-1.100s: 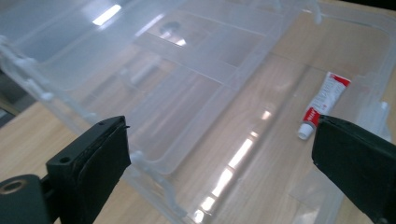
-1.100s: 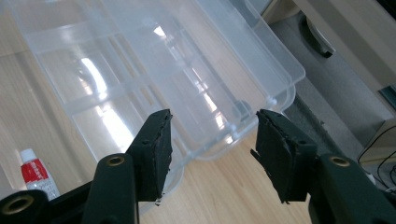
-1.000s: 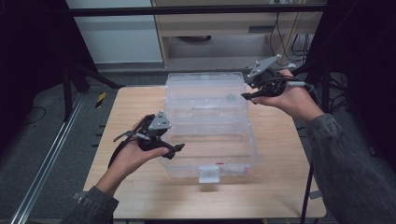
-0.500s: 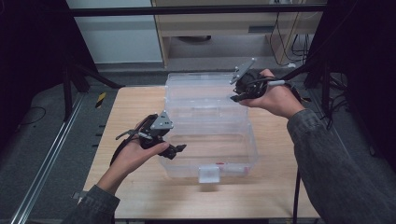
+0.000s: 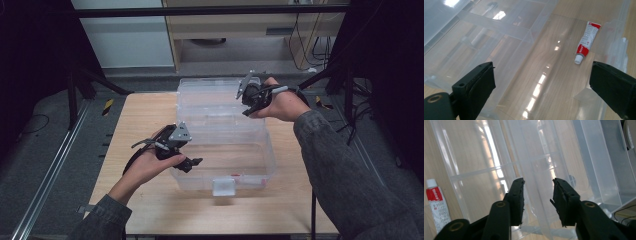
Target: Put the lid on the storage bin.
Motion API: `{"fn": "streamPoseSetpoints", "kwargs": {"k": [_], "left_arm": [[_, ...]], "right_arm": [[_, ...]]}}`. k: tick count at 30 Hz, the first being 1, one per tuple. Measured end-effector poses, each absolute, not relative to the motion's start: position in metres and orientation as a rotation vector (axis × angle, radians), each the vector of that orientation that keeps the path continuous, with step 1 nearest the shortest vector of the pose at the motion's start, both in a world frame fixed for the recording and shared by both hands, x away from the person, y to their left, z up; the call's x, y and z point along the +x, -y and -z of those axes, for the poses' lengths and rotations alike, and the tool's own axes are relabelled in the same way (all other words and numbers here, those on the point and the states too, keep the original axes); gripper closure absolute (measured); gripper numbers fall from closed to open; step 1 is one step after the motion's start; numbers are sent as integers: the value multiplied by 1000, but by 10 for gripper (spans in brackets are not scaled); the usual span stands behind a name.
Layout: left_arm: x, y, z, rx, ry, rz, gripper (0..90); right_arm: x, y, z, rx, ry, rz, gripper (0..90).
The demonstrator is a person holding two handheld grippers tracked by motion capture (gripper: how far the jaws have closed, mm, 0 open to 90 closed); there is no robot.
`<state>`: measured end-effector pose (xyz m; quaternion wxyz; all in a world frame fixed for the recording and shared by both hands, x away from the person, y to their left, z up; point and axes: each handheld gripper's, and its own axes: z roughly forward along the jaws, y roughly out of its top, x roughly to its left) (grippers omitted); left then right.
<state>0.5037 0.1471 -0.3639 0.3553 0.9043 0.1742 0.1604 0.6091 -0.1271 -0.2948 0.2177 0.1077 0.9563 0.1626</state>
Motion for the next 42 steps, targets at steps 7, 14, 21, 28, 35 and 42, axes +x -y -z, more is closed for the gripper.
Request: {"fn": "streamPoseSetpoints", "kwargs": {"k": [7,14,21,28,35,42], "left_arm": [[502,-148,369,2356,-446,-398,56],[495,-149,369,2435,-407,-380,56],[491,-156,371,2468,-379,-268,83],[486,-153,378,2554,-321,-223,165],[482,-145,380,2599,-258,-198,344],[478,-136,393,2700,-205,-220,367]], "right_arm": [[610,121,300,222,-2692,-412,711],[618,119,299,158,-2729,-344,802],[619,117,300,151,-2738,-340,802],[620,117,300,136,-2745,-357,808],[619,119,299,151,-2742,-339,802],[618,113,301,158,-2730,-313,793]]}}
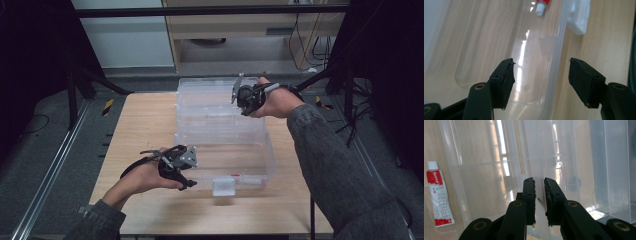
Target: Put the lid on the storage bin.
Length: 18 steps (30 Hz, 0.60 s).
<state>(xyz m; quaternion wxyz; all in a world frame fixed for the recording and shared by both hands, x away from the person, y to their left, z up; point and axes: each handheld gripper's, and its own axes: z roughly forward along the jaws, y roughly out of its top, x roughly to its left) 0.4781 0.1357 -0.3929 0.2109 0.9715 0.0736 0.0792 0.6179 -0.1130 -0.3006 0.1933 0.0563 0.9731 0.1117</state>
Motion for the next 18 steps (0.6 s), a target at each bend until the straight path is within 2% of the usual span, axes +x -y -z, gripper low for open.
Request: {"fn": "streamPoseSetpoints", "kwargs": {"k": [5,6,8,11,18], "left_arm": [[477,-135,402,2727,-192,-190,400],[478,-133,404,2741,-187,-185,447],[478,-133,404,2743,-188,-185,467],[481,-131,403,2738,-190,-167,569],[481,-127,407,2784,-199,-162,692]], "right_arm": [[619,112,302,156,-2731,-312,789],[619,112,302,152,-2736,-319,790],[620,113,302,153,-2740,-318,790],[620,113,302,153,-2741,-325,793],[619,113,302,146,-2733,-323,799]]}}
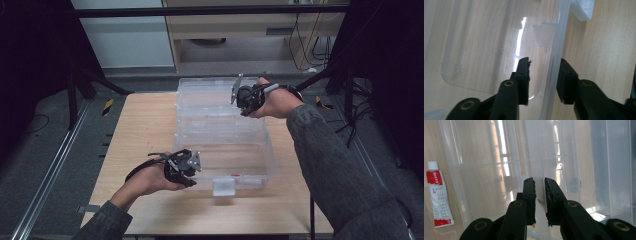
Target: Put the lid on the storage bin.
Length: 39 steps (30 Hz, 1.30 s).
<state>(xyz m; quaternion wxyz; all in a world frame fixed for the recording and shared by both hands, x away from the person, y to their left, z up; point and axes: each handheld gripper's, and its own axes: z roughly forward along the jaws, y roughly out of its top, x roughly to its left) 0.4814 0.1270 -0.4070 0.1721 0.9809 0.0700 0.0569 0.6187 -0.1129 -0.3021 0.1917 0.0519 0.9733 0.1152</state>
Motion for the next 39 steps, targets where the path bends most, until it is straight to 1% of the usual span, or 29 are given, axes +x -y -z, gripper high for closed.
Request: {"fn": "streamPoseSetpoints", "kwargs": {"k": [4,6,19,26,32,39], "left_arm": [[481,-127,407,2787,-191,-115,787],[481,-127,407,2786,-198,-108,811],[479,-127,407,2772,-237,-123,815],[476,-125,405,2764,-265,-185,812],[474,-127,407,2747,-295,-197,808],[472,-127,408,2739,-318,-208,804]], "right_arm": [[619,112,302,141,-2736,-319,802],[619,112,302,139,-2737,-320,803],[617,110,299,99,-2754,-308,833],[614,109,297,82,-2757,-300,848],[609,108,296,69,-2747,-312,854],[594,105,290,23,-2734,-307,861]]}}
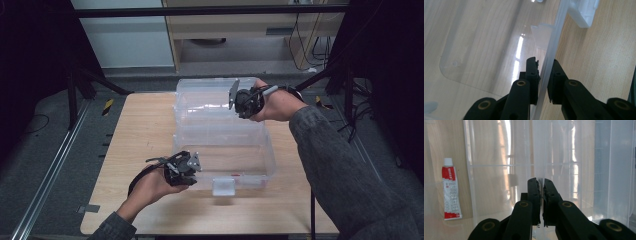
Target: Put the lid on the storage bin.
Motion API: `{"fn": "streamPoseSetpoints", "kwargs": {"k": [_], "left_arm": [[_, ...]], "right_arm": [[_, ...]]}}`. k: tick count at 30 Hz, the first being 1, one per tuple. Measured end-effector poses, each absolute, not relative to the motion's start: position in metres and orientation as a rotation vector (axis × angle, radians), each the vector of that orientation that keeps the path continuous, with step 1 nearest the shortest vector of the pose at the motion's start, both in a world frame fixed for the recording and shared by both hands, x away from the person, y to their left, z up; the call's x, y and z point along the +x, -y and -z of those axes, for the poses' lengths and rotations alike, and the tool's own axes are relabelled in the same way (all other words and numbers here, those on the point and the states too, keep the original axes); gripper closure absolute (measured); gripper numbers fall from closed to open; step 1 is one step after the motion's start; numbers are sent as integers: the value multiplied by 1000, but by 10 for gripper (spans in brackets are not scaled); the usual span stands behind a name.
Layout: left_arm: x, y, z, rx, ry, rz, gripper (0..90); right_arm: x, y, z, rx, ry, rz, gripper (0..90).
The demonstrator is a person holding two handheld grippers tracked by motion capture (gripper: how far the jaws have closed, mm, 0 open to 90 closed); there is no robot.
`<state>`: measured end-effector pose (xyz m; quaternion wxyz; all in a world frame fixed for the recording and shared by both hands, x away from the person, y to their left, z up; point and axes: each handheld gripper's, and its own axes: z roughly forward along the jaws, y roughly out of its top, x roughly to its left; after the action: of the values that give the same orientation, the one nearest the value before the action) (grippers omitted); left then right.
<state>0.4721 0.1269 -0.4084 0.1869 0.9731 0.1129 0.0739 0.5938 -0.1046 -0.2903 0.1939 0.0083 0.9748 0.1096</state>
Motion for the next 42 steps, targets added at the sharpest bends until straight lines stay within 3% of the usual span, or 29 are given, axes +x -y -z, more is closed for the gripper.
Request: {"fn": "streamPoseSetpoints", "kwargs": {"k": [8,12,16,42], "left_arm": [[472,-127,409,2732,-328,-213,800],[467,-126,410,2716,-420,-190,798],[471,-126,409,2732,-337,-219,797],[468,-125,410,2730,-339,-257,787]], "right_arm": [[576,105,288,-3,-2707,-325,862],[562,104,288,-34,-2680,-317,861],[555,104,289,-45,-2668,-315,860],[519,111,298,-42,-2607,-374,852]]}}
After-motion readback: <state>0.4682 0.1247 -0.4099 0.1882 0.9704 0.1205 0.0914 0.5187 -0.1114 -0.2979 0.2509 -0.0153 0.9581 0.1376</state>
